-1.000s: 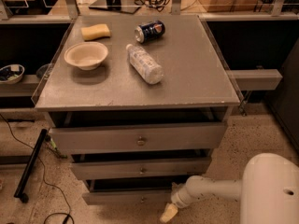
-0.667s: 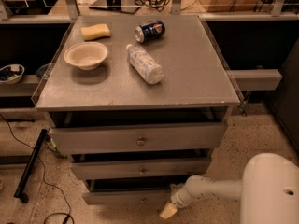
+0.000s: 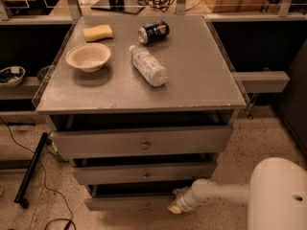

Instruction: Open bottom drawer

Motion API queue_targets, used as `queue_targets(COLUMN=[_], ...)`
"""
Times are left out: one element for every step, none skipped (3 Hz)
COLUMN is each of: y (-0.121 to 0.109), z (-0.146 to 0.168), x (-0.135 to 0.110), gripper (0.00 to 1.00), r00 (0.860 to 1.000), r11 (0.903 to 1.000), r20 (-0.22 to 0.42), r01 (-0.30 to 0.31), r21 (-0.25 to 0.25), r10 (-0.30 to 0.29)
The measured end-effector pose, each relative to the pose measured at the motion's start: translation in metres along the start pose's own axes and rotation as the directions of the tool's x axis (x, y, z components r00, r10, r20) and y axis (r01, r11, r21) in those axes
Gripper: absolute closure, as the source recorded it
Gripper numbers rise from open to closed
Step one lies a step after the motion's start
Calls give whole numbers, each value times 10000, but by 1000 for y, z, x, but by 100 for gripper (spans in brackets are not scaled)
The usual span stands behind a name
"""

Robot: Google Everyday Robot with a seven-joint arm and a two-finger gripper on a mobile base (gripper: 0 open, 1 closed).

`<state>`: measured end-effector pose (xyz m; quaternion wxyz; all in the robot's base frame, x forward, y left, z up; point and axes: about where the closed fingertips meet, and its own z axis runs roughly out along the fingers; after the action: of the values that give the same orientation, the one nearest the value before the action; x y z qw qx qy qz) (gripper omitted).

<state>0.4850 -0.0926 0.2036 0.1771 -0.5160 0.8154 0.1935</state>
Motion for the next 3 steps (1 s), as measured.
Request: queue_targets(y=[0, 0, 0], z=[0, 0, 0], x=[0, 0, 0], gripper=[88, 100, 100], r00=[10000, 10000, 10000], r11=[10000, 10000, 10000], r20=[0, 0, 0], r01=[0, 0, 0], r21=[0, -1, -1], r10=[0, 0, 0])
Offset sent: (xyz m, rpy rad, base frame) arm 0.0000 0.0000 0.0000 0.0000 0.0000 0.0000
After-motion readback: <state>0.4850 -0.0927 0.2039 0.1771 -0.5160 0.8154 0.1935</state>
